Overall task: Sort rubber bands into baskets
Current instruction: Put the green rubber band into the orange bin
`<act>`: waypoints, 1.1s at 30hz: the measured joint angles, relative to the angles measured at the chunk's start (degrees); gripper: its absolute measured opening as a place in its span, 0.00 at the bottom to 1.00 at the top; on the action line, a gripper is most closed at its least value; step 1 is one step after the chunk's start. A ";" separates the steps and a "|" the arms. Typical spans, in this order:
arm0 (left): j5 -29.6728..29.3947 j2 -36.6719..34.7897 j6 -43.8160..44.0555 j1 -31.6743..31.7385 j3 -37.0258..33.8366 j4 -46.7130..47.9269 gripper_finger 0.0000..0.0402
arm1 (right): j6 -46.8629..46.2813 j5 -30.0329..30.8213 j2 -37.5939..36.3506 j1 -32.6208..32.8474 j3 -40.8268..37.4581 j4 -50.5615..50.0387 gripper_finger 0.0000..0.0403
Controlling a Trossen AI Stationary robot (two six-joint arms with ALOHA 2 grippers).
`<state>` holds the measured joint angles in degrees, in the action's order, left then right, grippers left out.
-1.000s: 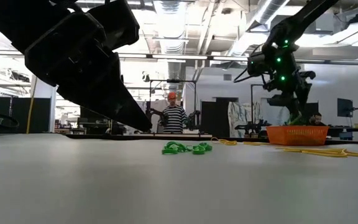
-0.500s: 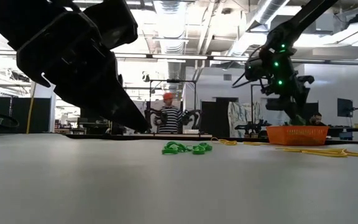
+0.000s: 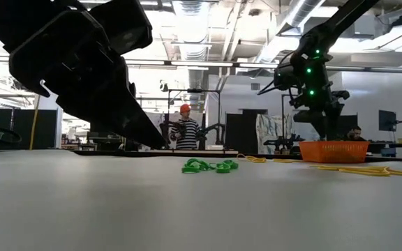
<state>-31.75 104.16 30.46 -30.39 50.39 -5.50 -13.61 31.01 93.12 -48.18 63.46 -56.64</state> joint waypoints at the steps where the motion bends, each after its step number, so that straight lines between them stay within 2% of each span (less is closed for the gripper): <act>1: 0.02 0.00 -0.01 0.00 0.00 0.01 0.45 | 0.26 -0.88 0.00 0.28 0.00 0.51 0.62; 9: -0.65 0.00 -1.09 0.23 0.00 1.00 0.45 | 2.28 -2.44 -0.14 6.59 0.00 3.87 0.62; 13: -5.17 0.00 0.71 0.97 -0.02 5.06 0.45 | 2.52 1.84 -0.70 10.36 0.00 4.63 0.62; 17: -7.16 0.00 1.26 2.57 -0.02 7.10 0.45 | 2.10 1.64 -3.12 14.94 0.00 5.26 0.62; 24: 0.03 0.00 -3.80 8.18 -0.02 6.78 0.45 | 0.68 -1.91 -7.80 27.22 0.00 5.89 0.62; 29: 3.05 0.00 -6.90 10.69 -0.02 5.20 0.45 | -4.12 -2.65 -9.79 37.57 0.00 5.83 0.62; 33: 8.80 0.77 -7.60 13.28 -0.01 3.95 0.45 | -8.23 -2.64 -10.54 45.60 0.00 5.83 0.62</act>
<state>-22.94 104.93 22.86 -17.11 50.38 -1.55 -21.84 28.36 82.58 -2.57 63.46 -50.81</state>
